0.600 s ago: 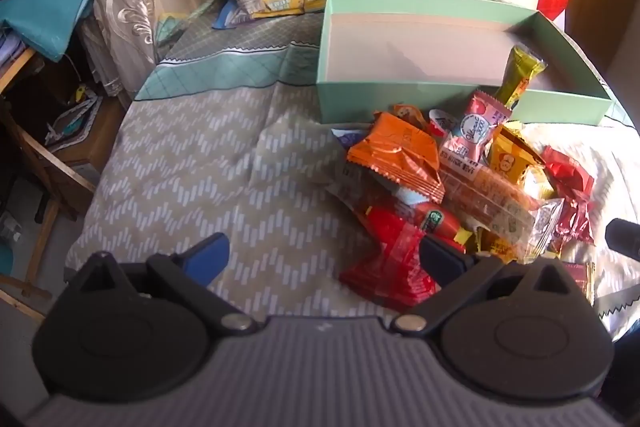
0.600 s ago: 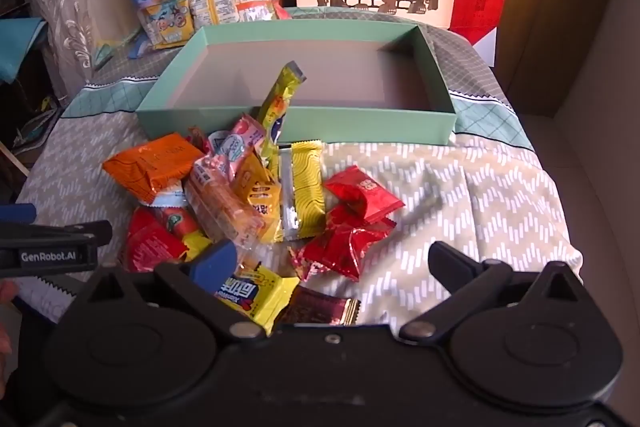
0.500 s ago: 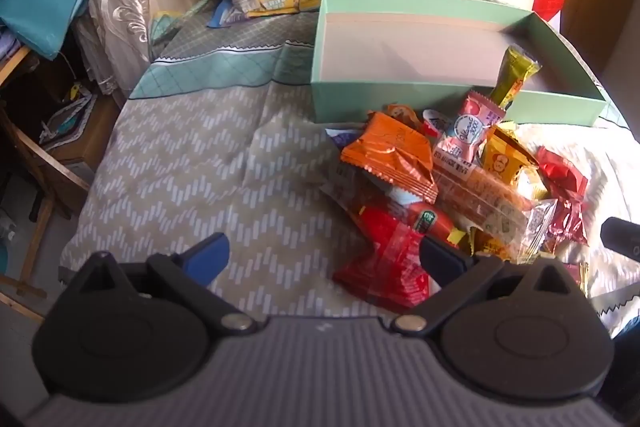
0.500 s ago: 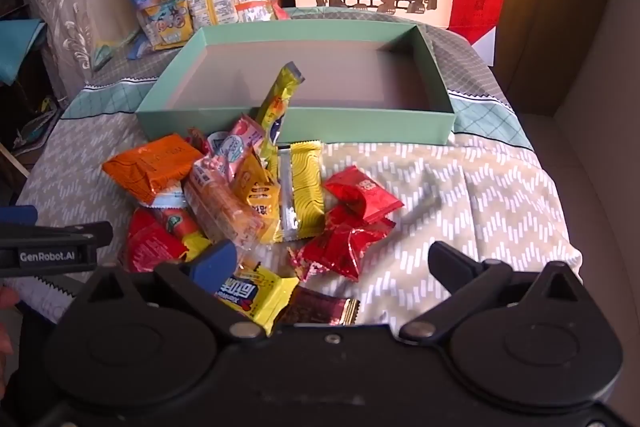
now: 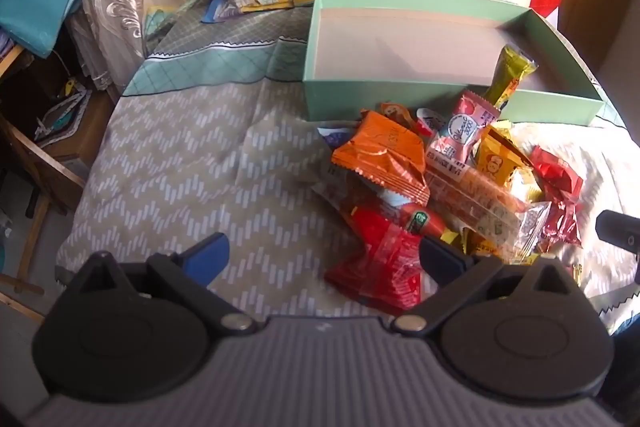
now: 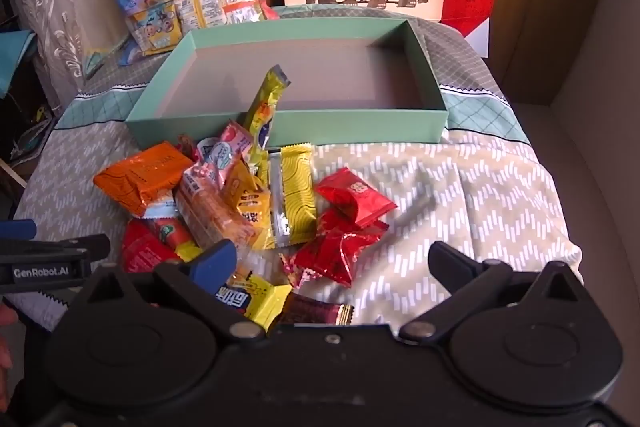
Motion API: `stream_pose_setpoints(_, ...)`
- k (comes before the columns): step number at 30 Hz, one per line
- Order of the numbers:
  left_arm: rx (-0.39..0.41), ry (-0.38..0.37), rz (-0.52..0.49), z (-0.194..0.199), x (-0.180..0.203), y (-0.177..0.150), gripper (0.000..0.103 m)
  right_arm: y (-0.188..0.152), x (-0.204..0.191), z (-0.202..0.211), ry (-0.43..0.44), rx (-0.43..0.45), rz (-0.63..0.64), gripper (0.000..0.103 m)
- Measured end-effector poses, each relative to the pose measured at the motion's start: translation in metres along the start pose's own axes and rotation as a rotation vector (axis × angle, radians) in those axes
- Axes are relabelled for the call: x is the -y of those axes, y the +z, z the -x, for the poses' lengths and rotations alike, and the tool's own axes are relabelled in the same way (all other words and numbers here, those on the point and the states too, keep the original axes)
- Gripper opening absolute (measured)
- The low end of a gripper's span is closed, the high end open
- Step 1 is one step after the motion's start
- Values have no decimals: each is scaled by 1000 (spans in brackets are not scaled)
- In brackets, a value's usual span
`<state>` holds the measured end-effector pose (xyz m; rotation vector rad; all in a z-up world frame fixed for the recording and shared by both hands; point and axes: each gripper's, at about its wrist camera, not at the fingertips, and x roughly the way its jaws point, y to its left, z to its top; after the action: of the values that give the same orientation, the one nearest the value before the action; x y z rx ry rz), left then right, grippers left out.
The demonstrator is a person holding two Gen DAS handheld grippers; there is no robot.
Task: Organize snacks
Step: 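Move both tools toward the snack heap beside the green box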
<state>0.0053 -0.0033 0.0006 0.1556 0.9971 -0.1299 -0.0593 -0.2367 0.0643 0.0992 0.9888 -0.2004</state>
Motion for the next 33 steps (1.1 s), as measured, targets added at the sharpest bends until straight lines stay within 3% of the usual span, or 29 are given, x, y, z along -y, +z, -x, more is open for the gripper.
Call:
stream_pose_setpoints(15,-23,-19,6,-15,-1,14,103,8,0,-14,56,-27,-8,103)
stream_pose_setpoints(21,15,-5,-56,-17,6,33,103,14,-4,-21,85,-30,8,103)
stream_pose_setpoints(25,8,-22,-80,-21,11,28,103,10,0,-27,114,-57,-15,102)
stream_pose_setpoints(27,-23,-40,-76,-28,12,20,103,5,-1,-32,137,-81,-6,91)
stream_pose_setpoints(29,-66,-59,-60,-37,11,11,103,0,-5,-39,175,-112,-1,71)
stream_pose_setpoints(33,-89,-84,-46,-47,11,3,102,-11,-13,-51,242,-154,5,62)
